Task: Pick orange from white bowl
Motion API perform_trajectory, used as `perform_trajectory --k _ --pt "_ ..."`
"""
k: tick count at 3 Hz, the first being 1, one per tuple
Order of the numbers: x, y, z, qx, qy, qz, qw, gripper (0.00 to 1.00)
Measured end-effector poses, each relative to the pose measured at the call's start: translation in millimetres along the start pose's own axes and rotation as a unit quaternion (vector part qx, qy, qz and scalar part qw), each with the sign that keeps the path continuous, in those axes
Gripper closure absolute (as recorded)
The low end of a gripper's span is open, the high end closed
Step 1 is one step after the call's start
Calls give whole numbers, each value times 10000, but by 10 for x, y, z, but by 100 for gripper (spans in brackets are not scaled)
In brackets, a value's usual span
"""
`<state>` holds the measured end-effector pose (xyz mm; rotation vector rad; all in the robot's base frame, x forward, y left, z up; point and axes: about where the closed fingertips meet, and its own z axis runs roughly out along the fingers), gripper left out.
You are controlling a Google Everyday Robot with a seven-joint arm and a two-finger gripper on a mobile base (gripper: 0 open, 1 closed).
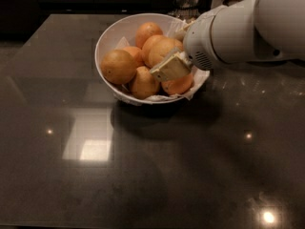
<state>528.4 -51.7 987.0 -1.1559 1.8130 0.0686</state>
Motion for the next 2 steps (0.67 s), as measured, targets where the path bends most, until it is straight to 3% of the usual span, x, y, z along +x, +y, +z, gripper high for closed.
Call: perform_trajectory --k 1,2 --pt "-93 -357 -266 -86 -575 -51 9983 100" --pt "-132 -342 -276 -81 -592 -95 9982 100"
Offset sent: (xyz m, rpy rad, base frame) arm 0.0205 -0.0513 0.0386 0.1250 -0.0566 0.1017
